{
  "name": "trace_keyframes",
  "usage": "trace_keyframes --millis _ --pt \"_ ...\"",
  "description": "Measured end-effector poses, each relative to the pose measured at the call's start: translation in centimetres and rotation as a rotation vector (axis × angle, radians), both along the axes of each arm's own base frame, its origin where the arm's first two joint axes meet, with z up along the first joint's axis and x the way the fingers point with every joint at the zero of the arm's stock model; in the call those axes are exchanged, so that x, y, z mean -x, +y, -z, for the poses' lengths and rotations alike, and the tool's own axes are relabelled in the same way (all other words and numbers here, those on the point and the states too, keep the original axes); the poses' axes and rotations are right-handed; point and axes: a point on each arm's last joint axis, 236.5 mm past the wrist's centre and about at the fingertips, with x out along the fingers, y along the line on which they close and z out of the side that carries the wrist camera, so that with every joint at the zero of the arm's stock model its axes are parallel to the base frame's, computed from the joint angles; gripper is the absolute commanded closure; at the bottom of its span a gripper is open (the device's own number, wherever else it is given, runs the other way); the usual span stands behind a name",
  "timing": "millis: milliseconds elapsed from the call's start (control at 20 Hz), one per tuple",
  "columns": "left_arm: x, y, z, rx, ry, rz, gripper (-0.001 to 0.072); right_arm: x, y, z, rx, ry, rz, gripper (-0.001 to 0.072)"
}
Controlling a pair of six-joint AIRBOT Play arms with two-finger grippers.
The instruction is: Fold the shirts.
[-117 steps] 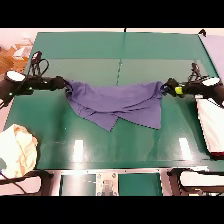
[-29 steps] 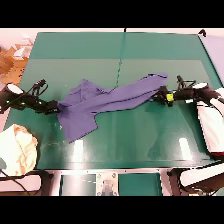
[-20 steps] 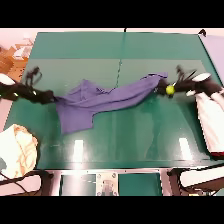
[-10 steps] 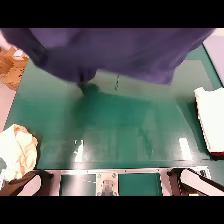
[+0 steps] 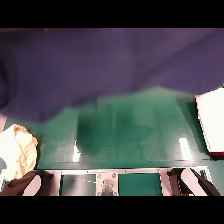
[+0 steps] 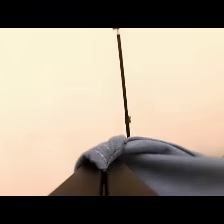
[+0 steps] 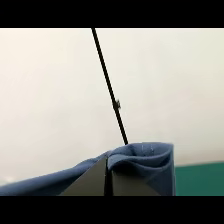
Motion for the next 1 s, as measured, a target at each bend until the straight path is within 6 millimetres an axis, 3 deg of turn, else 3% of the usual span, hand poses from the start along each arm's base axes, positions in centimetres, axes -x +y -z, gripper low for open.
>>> trace_keyframes --millis 150,250,350,500,700,850,1000 --pt "-4.8 0.9 5.4 0.044 0.18 0.014 0.0682 -3.6 -1.1 6.3 -0.074 0.147 -0.055 0.0695" --pt "-9.4 1.5 10.7 0.094 0.335 0.037 0.0682 -6.6 -1.2 12.0 -0.138 0.26 -0.11 0.0695" --pt "-14.1 1.7 17.0 0.155 0.494 0.081 0.0682 -10.0 -1.4 18.9 -0.216 0.383 -0.145 0.0694" --pt "-21.2 2.4 27.9 0.248 0.725 0.129 0.0681 -14.8 -1.1 29.3 -0.317 0.553 -0.17 0.0694" --pt "-28.6 3.3 42.1 0.39 0.967 0.154 0.0682 -20.7 -1.6 42.0 -0.434 0.746 -0.15 0.0695" --pt "-32.4 3.7 49.8 0.528 1.035 0.153 0.0682 -24.7 -2.1 48.1 -0.517 0.82 -0.144 0.0695" --pt "-34.6 4.1 54.1 0.631 1.047 0.141 0.0682 -27.9 -2.3 51.7 -0.57 0.856 -0.166 0.0694"
